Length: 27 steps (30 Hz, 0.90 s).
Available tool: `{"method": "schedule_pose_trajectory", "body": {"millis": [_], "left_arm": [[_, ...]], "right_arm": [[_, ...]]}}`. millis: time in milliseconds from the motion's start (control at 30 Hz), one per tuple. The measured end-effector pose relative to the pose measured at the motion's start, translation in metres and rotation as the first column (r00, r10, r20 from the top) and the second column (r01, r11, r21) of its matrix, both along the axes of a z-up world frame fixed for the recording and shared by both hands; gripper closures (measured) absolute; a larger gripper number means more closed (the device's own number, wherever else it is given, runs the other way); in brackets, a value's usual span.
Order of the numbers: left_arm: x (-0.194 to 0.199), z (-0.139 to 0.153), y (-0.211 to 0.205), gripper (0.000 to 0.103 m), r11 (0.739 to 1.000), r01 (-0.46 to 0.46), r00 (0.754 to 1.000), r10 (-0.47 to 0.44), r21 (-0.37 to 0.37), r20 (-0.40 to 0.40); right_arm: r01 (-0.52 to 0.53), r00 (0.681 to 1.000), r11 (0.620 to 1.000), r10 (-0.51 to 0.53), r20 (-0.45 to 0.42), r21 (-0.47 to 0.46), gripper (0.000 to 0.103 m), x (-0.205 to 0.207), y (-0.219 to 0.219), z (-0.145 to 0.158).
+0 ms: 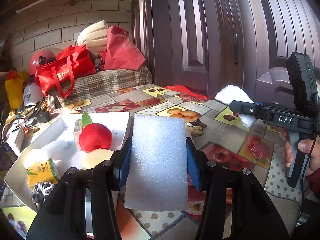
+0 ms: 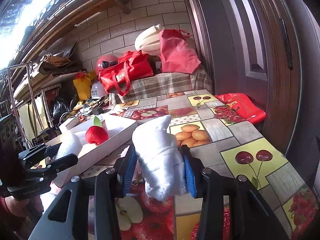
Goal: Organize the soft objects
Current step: 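Carry the foam sheet and white cloth over the white tray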
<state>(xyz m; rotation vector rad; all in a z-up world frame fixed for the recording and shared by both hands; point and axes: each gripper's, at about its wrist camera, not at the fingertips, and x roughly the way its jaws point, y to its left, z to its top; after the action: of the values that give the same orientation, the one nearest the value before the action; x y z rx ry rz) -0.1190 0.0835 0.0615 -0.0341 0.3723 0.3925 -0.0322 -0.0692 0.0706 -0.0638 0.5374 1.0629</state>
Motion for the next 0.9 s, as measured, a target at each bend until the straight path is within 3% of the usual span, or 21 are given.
{"method": "schedule_pose_trajectory", "body": {"millis": [333,500,900], "left_arm": [[-0.031,0.000,0.038,0.054,0.993,-0.115,0.993,0.114,0.007,0.039],[-0.047,-0.001,0.062,0.054,0.984,-0.177,0.983,0.176,0.014,0.047],[-0.075,-0.005,0.148,0.053,0.927,-0.372,0.925,0.375,-0.054,0.058]], "right_arm": [[-0.089,0.993,0.993,0.094,0.072,-0.075,0.059,-0.031,0.050,-0.007],[-0.113,0.992,0.991,0.116,0.051,-0.070,0.059,-0.040,0.077,-0.013],[-0.279,0.953,0.955,0.288,0.097,-0.103,0.059,-0.090,0.146,-0.015]]}}
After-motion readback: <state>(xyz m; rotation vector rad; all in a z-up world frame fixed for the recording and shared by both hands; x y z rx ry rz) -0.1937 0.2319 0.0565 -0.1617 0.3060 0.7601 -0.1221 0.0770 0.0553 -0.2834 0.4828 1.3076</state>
